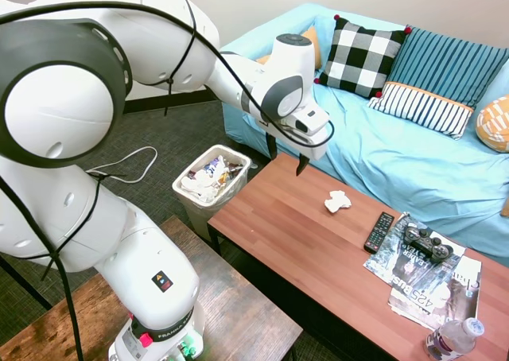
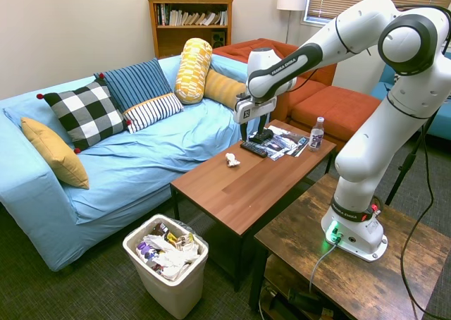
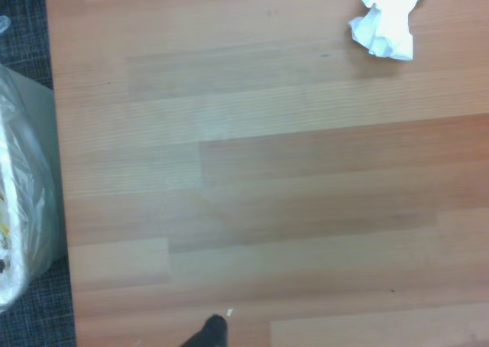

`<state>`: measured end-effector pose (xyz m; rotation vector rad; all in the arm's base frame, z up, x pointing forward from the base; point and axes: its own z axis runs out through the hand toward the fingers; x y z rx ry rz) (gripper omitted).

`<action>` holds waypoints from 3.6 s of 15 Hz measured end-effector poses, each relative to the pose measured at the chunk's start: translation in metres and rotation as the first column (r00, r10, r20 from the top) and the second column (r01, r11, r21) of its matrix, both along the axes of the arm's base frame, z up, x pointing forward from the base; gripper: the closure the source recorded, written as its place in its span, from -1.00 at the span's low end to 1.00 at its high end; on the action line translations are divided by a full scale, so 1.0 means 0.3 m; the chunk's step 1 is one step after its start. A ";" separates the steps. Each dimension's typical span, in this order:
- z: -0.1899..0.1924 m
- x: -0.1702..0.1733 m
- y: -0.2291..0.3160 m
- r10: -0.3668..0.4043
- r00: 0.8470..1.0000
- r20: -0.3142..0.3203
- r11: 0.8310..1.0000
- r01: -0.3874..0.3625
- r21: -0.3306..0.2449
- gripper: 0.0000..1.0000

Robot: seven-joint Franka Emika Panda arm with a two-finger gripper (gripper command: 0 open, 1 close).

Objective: Throw the tissue in the trash bin

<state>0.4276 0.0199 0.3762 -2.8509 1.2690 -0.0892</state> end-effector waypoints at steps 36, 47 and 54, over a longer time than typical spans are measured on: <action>-0.875 0.807 -0.305 -0.171 0.967 -0.188 0.985 0.171 -0.016 1.00; -0.924 0.800 -0.320 -0.194 0.960 -0.203 0.980 0.199 0.004 1.00; -0.911 0.817 -0.270 -0.180 0.971 -0.159 0.982 0.185 0.021 1.00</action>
